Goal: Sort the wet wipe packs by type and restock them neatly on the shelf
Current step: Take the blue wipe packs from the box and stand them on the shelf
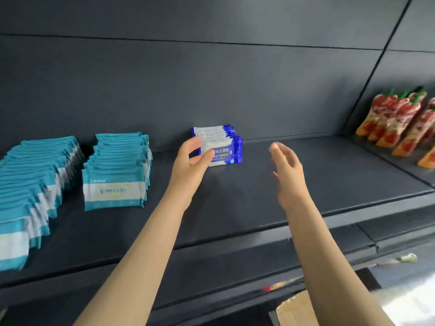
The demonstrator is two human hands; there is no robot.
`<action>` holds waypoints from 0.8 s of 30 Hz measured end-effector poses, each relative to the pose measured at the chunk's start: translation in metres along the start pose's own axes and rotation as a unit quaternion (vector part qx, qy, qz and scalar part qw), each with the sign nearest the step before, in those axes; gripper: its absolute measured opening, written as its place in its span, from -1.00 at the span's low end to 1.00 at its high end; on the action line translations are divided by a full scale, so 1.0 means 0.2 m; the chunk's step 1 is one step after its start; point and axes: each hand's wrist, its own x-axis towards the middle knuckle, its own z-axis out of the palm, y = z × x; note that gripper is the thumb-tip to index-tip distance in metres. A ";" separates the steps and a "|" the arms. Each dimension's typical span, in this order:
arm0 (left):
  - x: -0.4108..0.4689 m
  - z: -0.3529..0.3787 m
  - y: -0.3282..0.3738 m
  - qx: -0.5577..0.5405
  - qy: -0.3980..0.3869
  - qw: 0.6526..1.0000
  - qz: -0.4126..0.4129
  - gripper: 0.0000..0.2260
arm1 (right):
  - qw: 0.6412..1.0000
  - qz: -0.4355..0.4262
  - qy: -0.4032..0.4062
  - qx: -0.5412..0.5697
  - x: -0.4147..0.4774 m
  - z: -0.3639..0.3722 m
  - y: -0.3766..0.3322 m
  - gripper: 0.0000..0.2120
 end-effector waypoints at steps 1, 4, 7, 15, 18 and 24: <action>-0.08 0.00 0.01 -0.017 -0.025 0.999 -0.013 -0.61 | 1.000 0.009 0.018 0.008 -0.10 -0.04 0.00 -0.72; -0.31 0.02 0.00 -0.040 -0.116 0.991 -0.059 -0.66 | 0.997 0.032 0.062 0.030 -0.40 -0.20 0.03 -0.72; -0.55 0.08 -0.05 -0.033 -0.203 0.973 -0.101 -0.71 | 0.993 0.050 0.101 0.029 -0.70 -0.36 0.12 -0.64; -1.06 0.32 -0.37 0.031 -0.331 0.921 -0.202 -0.73 | 0.954 0.148 0.261 0.002 -1.40 -0.86 0.50 -0.42; -1.25 0.46 -0.48 0.063 -0.363 0.898 -0.240 -0.64 | 0.931 0.182 0.317 0.014 -1.65 -1.04 0.61 -0.47; -1.61 0.80 -0.68 0.113 -0.442 0.840 -0.293 -0.71 | 0.882 0.239 0.405 0.034 -2.07 -1.48 0.80 -0.45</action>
